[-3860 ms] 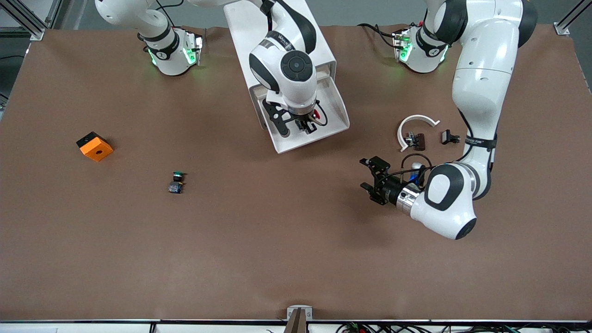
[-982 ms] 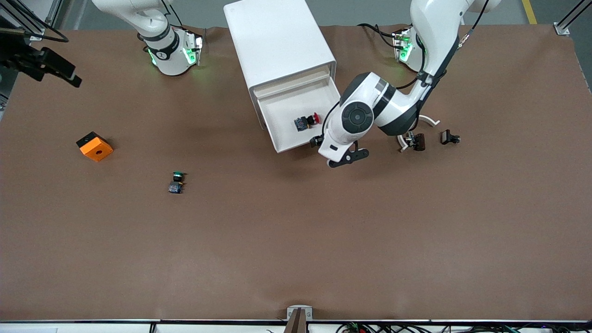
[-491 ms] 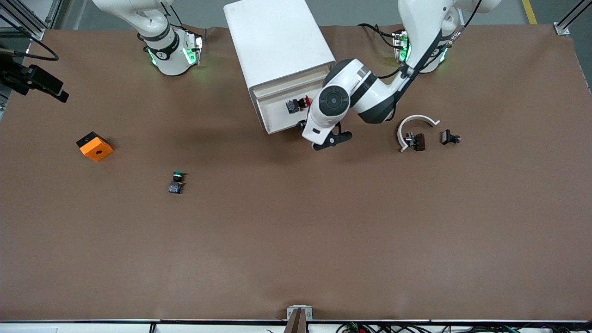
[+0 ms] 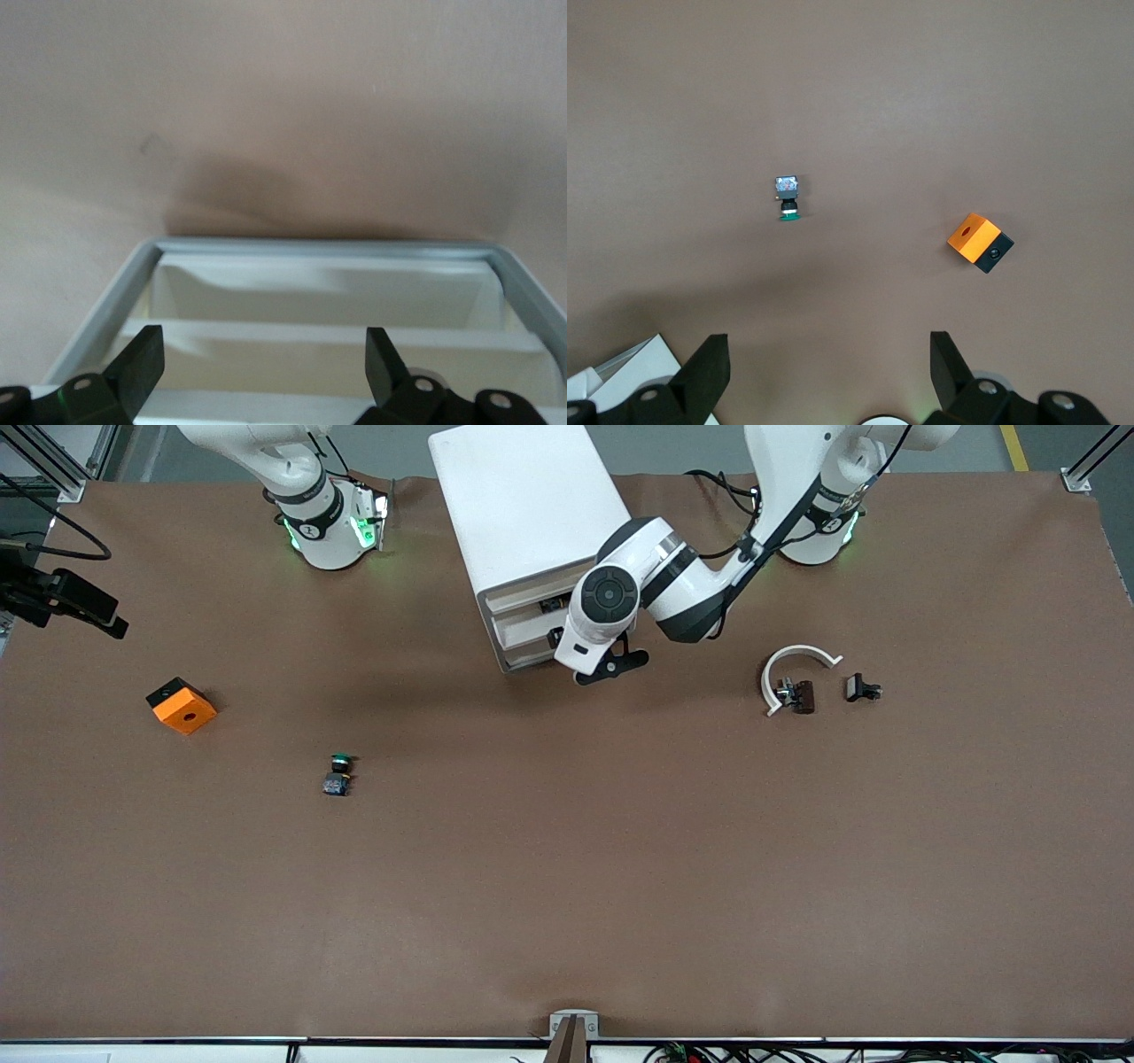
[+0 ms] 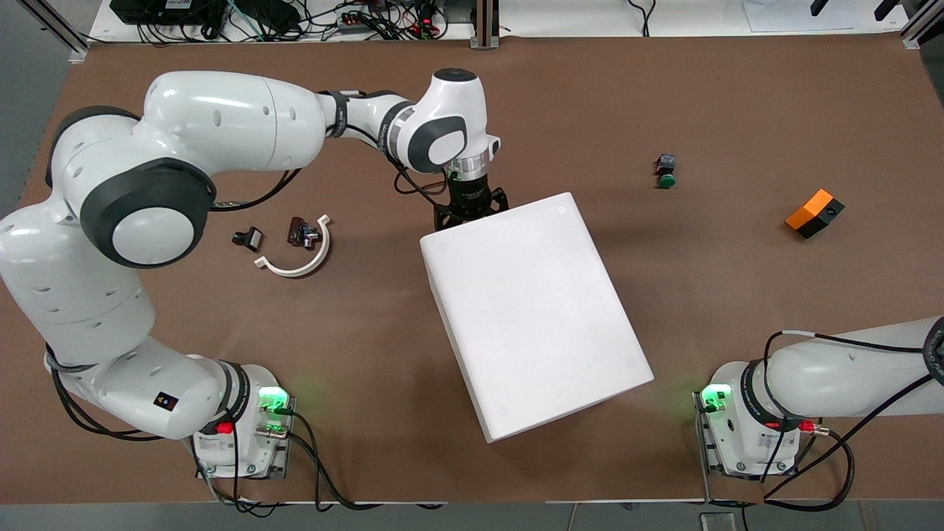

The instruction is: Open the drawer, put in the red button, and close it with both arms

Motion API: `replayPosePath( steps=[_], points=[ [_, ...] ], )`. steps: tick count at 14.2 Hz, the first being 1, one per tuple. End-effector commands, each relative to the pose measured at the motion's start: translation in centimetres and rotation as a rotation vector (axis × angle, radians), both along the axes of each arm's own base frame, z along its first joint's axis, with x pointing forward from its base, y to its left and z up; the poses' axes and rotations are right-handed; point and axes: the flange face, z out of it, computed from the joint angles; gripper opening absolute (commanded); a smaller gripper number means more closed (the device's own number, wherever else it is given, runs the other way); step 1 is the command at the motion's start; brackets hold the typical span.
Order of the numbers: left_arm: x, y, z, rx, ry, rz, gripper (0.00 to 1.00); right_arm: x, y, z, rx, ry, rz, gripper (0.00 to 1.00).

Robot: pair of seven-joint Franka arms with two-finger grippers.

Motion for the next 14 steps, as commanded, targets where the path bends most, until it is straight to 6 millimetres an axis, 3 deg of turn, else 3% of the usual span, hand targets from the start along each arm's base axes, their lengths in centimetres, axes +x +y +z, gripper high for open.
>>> replayPosePath(
  steps=[1, 4, 7, 10, 12, 14],
  points=[
    [-1.6, -1.2, 0.5, -0.005, 0.02, 0.009, 1.0, 0.2, -0.6, 0.9, -0.023, -0.015, -0.001, 1.0],
    [-2.3, -1.9, 0.6, -0.004, 0.018, 0.002, 1.0, 0.3, -0.4, 0.9, -0.021, -0.015, 0.004, 1.0],
    [1.0, -0.6, 1.5, -0.015, -0.015, 0.045, 1.0, 0.3, -0.3, 1.0, -0.02, -0.017, 0.009, 1.0],
    [9.4, 3.9, 4.4, -0.044, -0.097, 0.165, 1.0, 0.3, -0.3, 1.2, -0.014, -0.022, 0.012, 1.0],
    [14.7, 8.3, 6.8, -0.013, -0.193, 0.203, 1.0, 0.3, -0.2, 1.2, -0.005, -0.023, 0.013, 1.0],
    [18.7, 12.9, 9.2, 0.009, -0.229, 0.264, 1.0, 0.4, 0.2, 1.0, -0.006, -0.02, 0.021, 1.0]
  ],
)
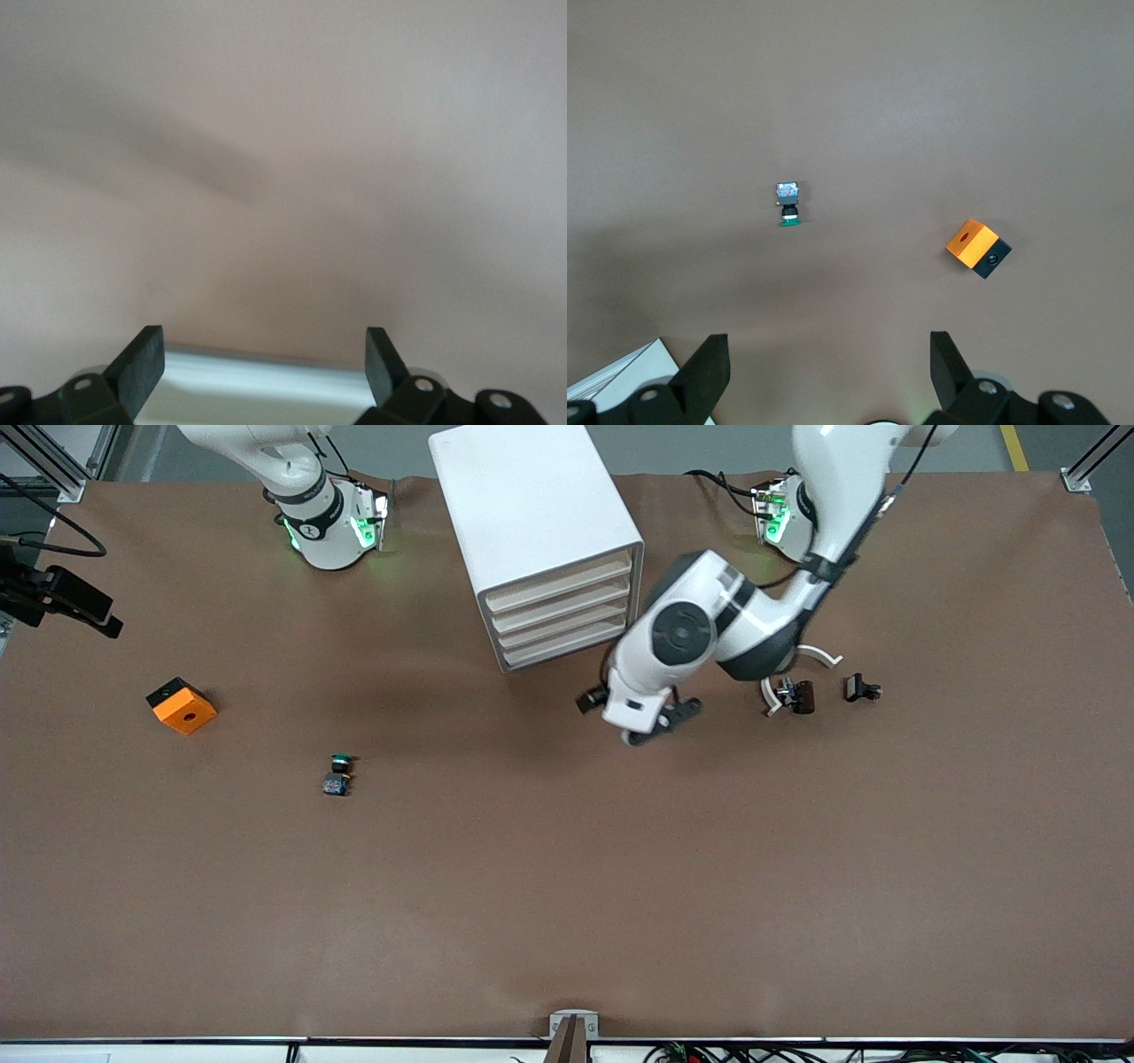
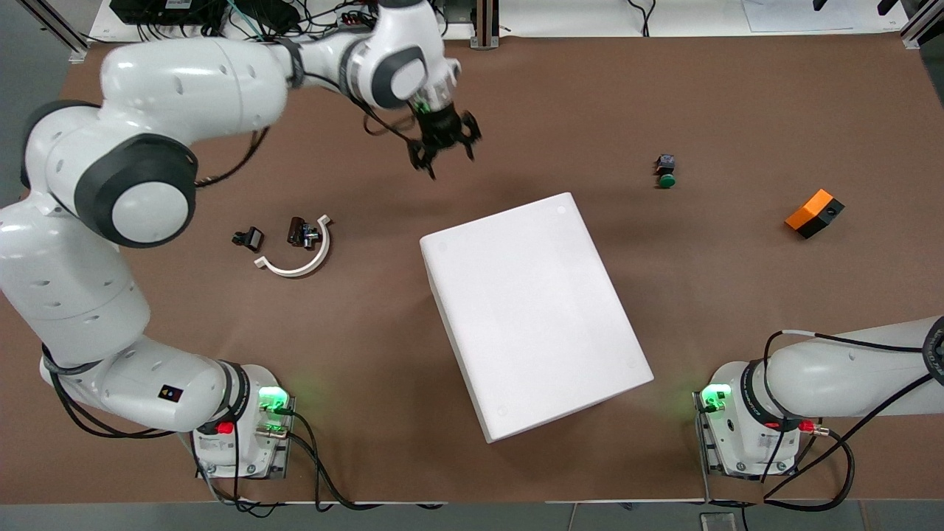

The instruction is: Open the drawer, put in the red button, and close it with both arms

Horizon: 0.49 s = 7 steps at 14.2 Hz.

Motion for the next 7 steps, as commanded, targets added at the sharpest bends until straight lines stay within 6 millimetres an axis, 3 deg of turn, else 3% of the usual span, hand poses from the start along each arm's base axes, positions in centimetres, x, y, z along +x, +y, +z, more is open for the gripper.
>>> replayPosePath(
  steps=[1, 7],
  points=[
    [4.5, 6.1, 3.8, 0.045, -0.039, 0.07, 1.0, 0.3, 0.2, 0.4, -0.001, -0.004, 0.017, 1.0],
    [8.9, 23.6, 11.5, 0.128, -0.115, 0.014, 1.0, 0.4, 0.2, 0.3, -0.002, -0.003, 0.017, 1.0]
  ],
)
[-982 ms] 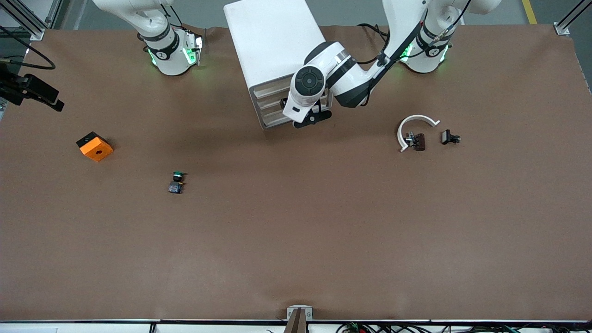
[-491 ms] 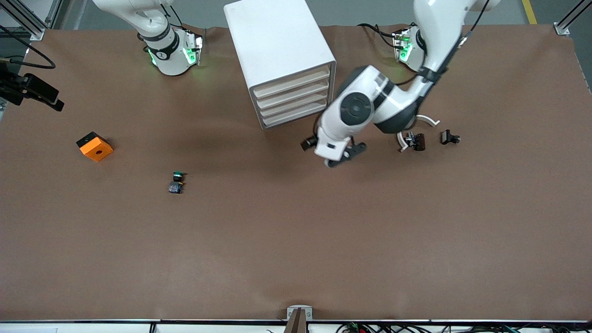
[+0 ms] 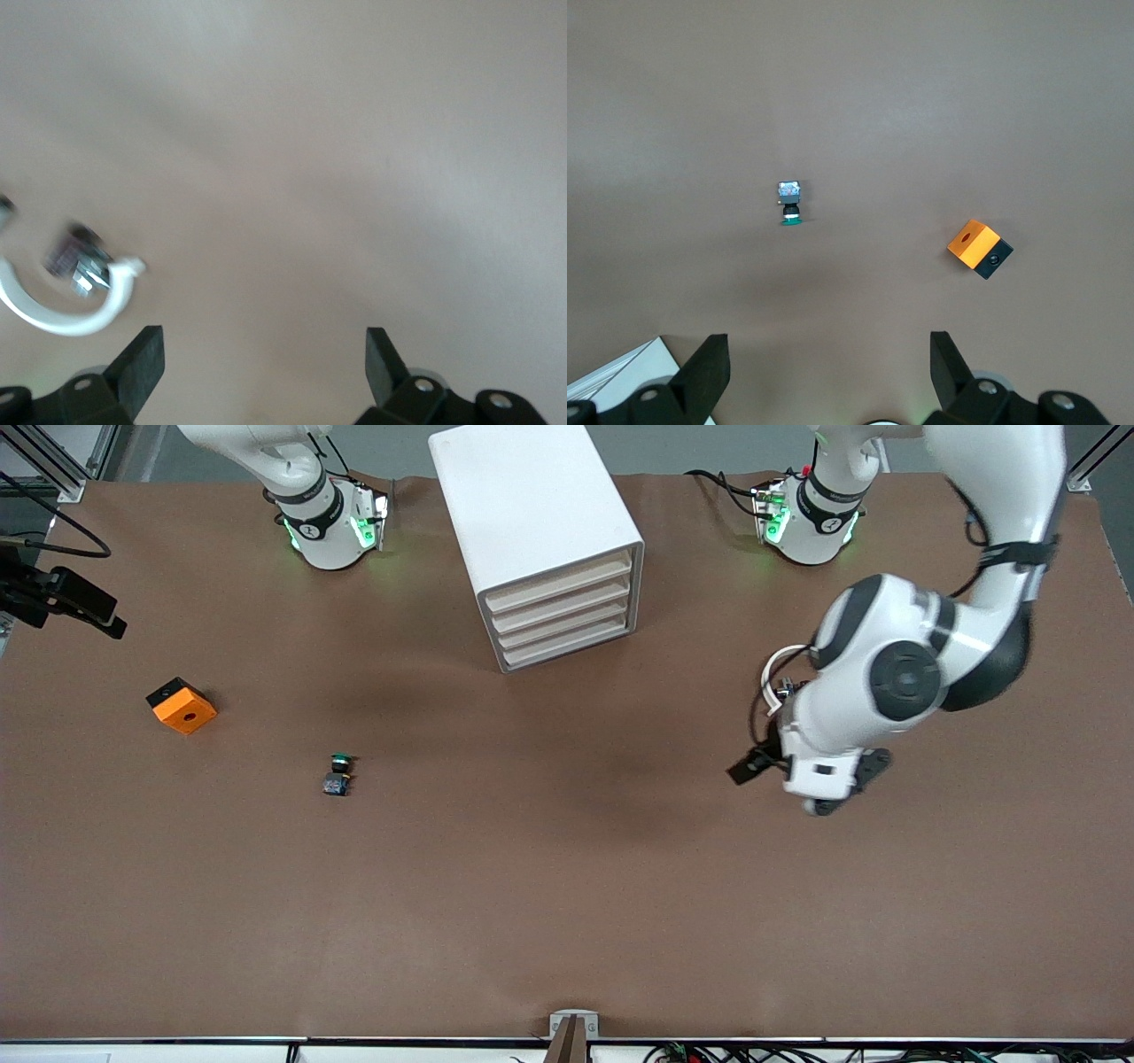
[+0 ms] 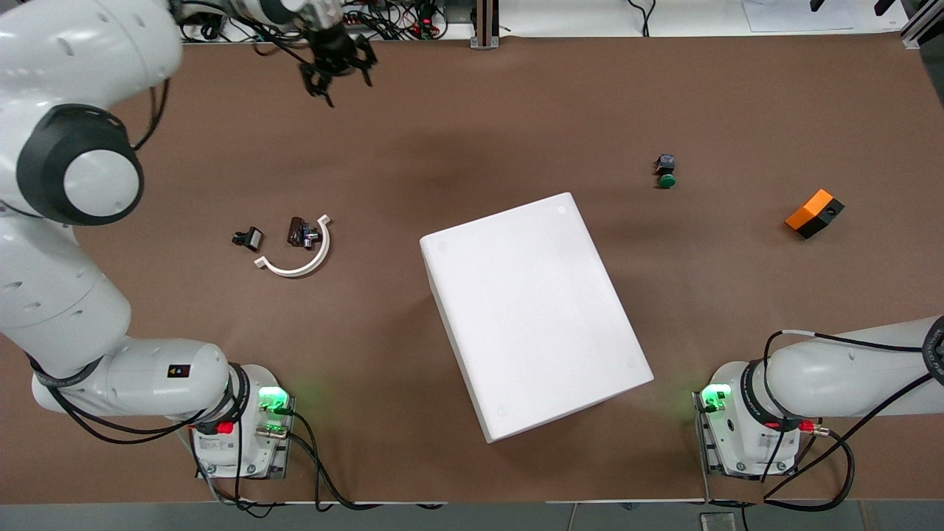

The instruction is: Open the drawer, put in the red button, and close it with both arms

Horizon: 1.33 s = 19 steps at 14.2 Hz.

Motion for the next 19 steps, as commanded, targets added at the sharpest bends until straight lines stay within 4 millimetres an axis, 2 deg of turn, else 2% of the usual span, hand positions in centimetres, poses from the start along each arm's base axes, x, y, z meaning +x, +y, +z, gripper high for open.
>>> replayPosePath(
  steps=[1, 4, 5, 9, 11, 14, 19],
  points=[
    [-0.3, 6.4, 4.4, 0.029, -0.025, -0.066, 1.0, 0.3, -0.1, 0.4, -0.001, -0.004, 0.011, 1.0],
    [-0.3, 12.2, 8.8, 0.038, -0.067, -0.107, 1.0, 0.3, -0.1, 0.4, -0.001, -0.003, 0.011, 1.0],
    [-0.6, 13.5, 10.2, 0.042, -0.067, -0.126, 1.0, 0.3, -0.1, 0.4, -0.001, -0.004, 0.011, 1.0],
    [-3.7, 18.5, 15.4, 0.077, -0.071, -0.262, 1.0, 0.3, -0.1, 0.4, -0.002, -0.003, 0.012, 1.0],
    [-5.1, 20.4, 17.1, 0.087, -0.071, -0.362, 1.0, 0.3, -0.1, 0.4, -0.002, -0.003, 0.01, 1.0],
    [-7.4, 21.5, 18.9, 0.095, -0.091, -0.43, 1.0, 0.3, -0.1, 0.4, -0.002, -0.003, 0.01, 1.0],
    [-11.0, 21.0, 20.8, 0.092, -0.121, -0.503, 1.0, 0.3, 0.0, 0.4, -0.002, -0.003, 0.014, 1.0]
  ],
)
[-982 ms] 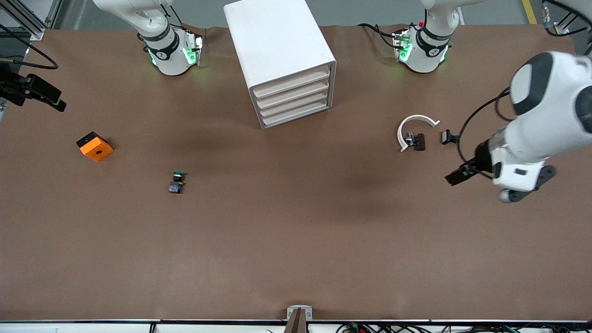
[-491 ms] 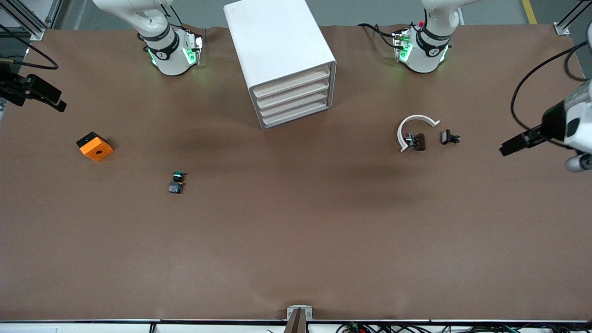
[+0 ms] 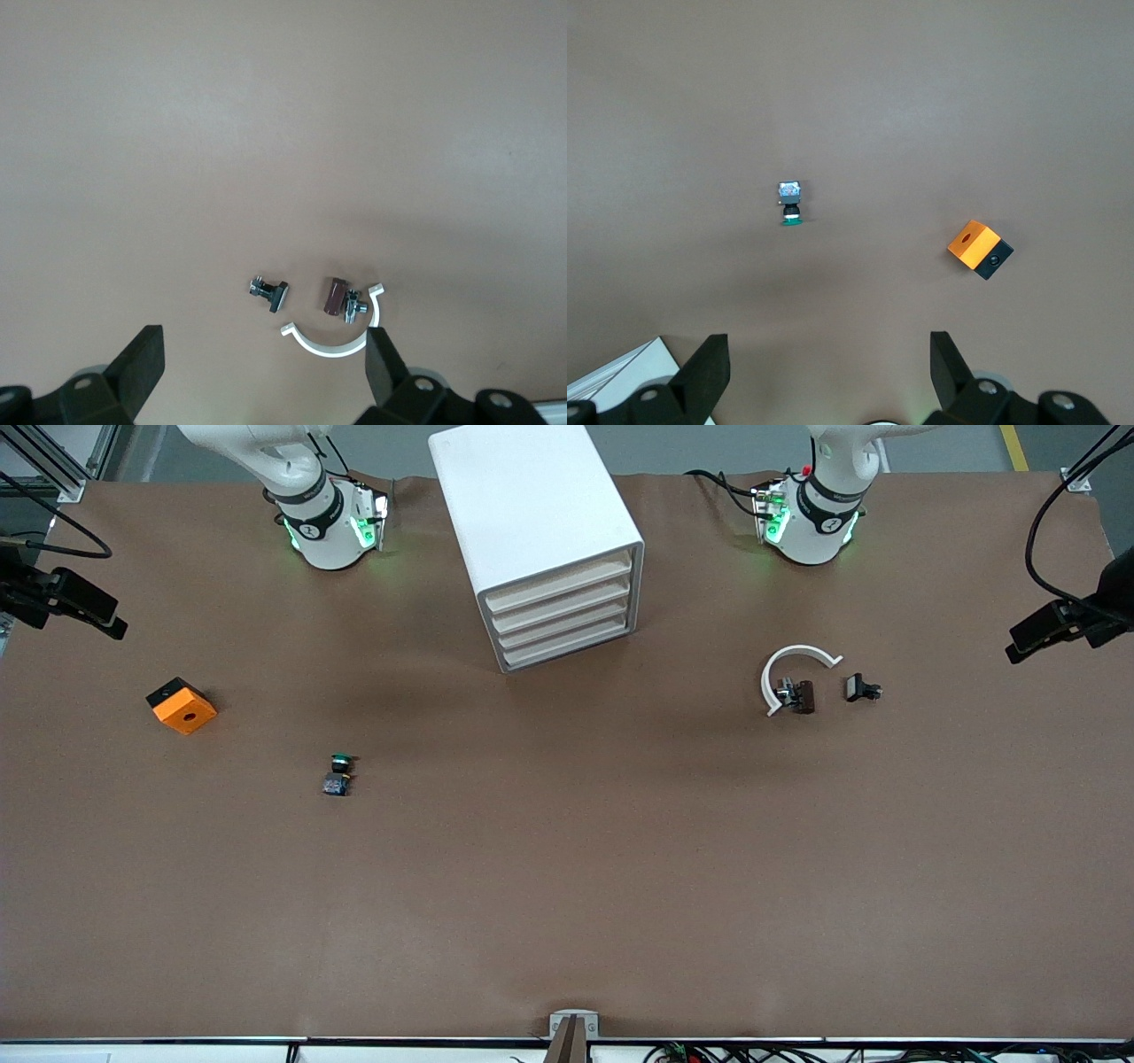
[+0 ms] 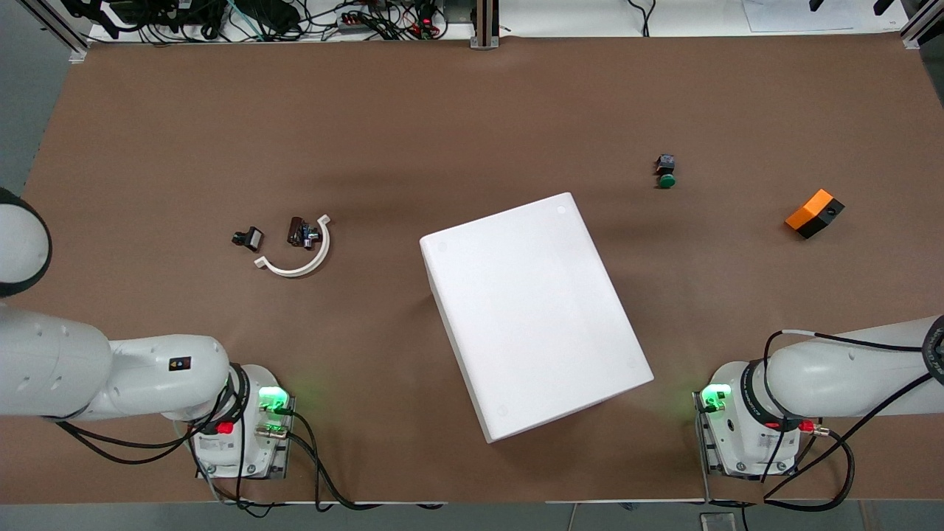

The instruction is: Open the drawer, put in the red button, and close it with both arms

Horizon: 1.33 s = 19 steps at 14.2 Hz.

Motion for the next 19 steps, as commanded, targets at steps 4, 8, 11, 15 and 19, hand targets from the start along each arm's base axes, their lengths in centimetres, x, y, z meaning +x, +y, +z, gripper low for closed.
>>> replayPosePath(
  steps=[4, 8, 11, 15, 19],
  points=[
    [-4.2, -1.3, 0.9, -0.025, -0.011, -0.071, 1.0, 0.2, 0.0, 0.4, -0.002, -0.003, 0.012, 1.0],
    [-4.3, -4.0, 1.0, -0.014, -0.012, -0.122, 1.0, 0.2, 0.0, 0.4, -0.002, -0.003, 0.012, 1.0],
    [-4.0, -4.0, 1.2, -0.02, -0.016, -0.123, 1.0, 0.2, 0.0, 0.4, -0.002, -0.003, 0.012, 1.0],
    [-3.5, -4.0, 1.3, -0.024, -0.014, -0.122, 1.0, 0.2, 0.0, 0.4, -0.002, -0.003, 0.012, 1.0],
    [-2.6, -4.0, 1.4, -0.028, -0.004, -0.117, 1.0, 0.2, 0.0, 0.4, -0.002, -0.003, 0.012, 1.0]
  ],
)
